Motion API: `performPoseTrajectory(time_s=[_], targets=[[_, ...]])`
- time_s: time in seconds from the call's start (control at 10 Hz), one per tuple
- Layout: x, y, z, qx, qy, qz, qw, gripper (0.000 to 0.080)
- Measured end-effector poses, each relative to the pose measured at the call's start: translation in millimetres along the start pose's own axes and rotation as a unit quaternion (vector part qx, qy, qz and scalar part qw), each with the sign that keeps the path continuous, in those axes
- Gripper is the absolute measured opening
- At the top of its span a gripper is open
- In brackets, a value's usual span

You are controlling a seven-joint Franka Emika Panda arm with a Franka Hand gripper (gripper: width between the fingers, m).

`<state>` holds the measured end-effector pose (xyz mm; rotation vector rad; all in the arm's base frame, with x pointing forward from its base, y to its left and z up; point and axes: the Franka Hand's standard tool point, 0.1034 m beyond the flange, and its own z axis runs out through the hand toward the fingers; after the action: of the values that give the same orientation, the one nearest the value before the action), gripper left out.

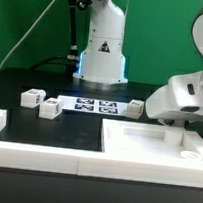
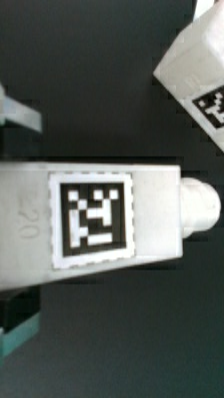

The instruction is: Assemble one leg

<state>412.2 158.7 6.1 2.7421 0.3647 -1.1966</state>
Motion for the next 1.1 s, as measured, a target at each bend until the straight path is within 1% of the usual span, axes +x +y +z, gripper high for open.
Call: performPoseTrajectory(time_s=[0.3,0.4,0.6,0.7,0.8,0.9,1.0,1.1], targets=[[0.0,0.0,0.0,0.0,0.0,0.0,1.0,0.0291],[-2.3,1.2,-2.7,0.0,-0.003,-0.002,1.0,0.0291],[-29.5,16.0,-40.2,0.002,-0.009,-0.008,1.0,0.0291],[-39.8,19.9,-54.8,0.0,-0.005,-0.006,1.0,0.0291],[-45.4,20.3,-63.3,-0.001,0.01,-0.005,1.0,0.0292],[-45.3,19.8,-57.2,-0.001,0.004,-0.006,1.0,0.0292],[-40.1,19.4,-56.7,0.0,0.014,-0.006,1.0,0.0292],[-29.6,18.2,-65.1,0.003,0.079,-0.005,0.997,0.0292]])
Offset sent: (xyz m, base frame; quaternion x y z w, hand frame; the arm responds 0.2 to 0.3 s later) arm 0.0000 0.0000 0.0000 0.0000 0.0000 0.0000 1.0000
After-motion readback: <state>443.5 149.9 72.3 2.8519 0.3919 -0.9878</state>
